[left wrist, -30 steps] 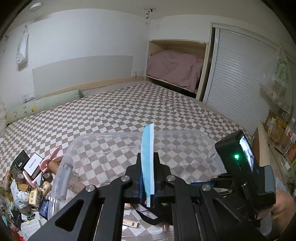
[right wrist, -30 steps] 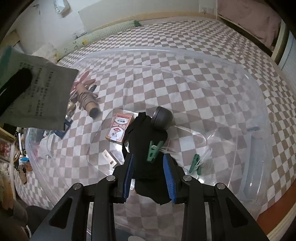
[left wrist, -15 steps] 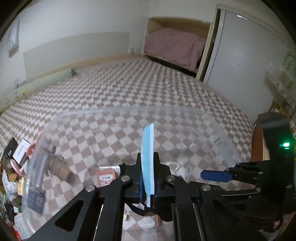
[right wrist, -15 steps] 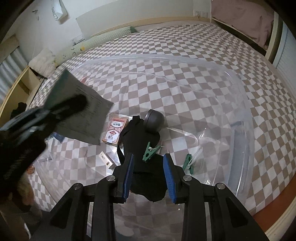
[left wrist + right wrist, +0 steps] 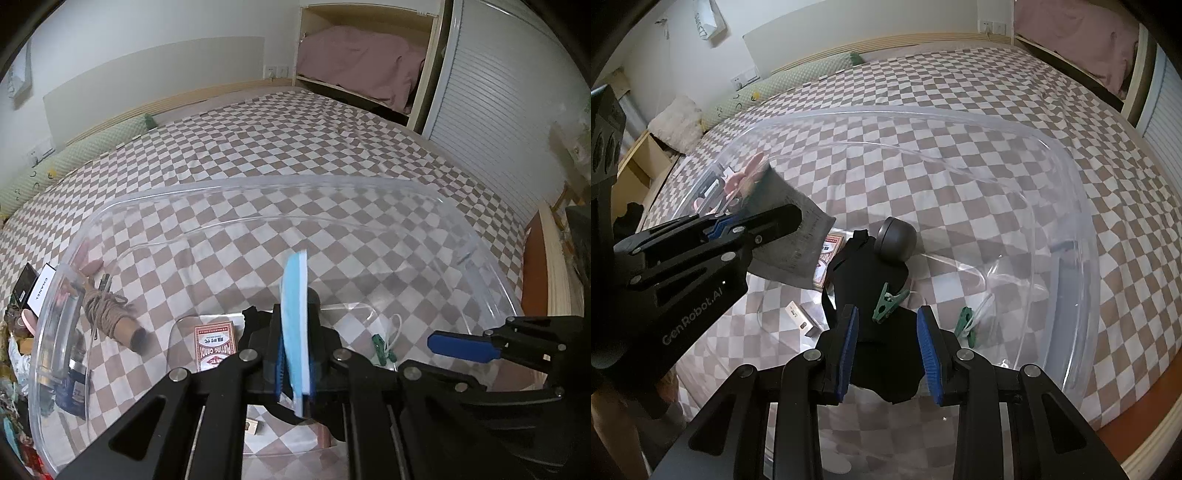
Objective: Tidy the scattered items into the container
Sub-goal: 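Move both held items over the clear container and lower them inside, then open the right tool to drop the clothespin while the left releases the blue card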
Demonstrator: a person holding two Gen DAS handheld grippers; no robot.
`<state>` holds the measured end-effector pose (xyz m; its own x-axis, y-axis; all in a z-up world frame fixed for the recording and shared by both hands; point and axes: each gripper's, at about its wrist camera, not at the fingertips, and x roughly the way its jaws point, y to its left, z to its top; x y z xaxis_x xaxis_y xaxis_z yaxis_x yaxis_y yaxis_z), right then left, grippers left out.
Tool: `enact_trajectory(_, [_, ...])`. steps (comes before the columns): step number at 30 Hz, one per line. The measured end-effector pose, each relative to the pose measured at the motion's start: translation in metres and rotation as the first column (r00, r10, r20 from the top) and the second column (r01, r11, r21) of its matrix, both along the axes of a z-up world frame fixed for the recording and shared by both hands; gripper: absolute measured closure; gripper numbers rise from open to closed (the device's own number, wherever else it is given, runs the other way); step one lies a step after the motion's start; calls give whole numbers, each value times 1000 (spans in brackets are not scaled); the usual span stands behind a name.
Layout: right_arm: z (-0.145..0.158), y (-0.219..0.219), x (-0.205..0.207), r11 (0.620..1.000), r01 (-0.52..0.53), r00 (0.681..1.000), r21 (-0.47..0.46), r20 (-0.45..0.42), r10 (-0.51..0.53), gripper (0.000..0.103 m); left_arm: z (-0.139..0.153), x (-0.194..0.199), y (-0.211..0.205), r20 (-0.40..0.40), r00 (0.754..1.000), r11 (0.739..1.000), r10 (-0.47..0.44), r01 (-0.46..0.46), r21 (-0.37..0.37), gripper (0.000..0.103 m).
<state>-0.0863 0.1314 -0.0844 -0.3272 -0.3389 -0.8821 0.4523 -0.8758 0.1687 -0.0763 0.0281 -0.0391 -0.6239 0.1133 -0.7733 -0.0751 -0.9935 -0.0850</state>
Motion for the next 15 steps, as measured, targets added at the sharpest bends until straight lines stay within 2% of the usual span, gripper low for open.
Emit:
enact_trajectory(1, [0, 0, 0, 1000, 1, 1000, 2, -2, -1, 70, 1, 0, 0, -4, 1000, 1000, 8, -8, 0, 62])
enact_trajectory(2, [1, 0, 1, 1000, 1, 1000, 4, -3, -1, 70, 2, 2, -1, -10, 1000, 1000, 14, -14, 9, 47])
enact_trajectory(10, [3, 1, 6, 1000, 3, 1000, 4, -7, -3, 70, 12, 12, -1, -28, 999, 999, 29, -28, 19, 42])
enact_trajectory(13, [4, -1, 8, 1000, 2, 1000, 7, -9, -2, 70, 16, 16, -2, -44, 999, 999, 31, -31, 20, 26])
enact_trajectory(15, [5, -2, 10, 1000, -7, 1000, 8, -13, 7, 70, 19, 20, -4, -57, 998, 999, 38, -37, 17, 23])
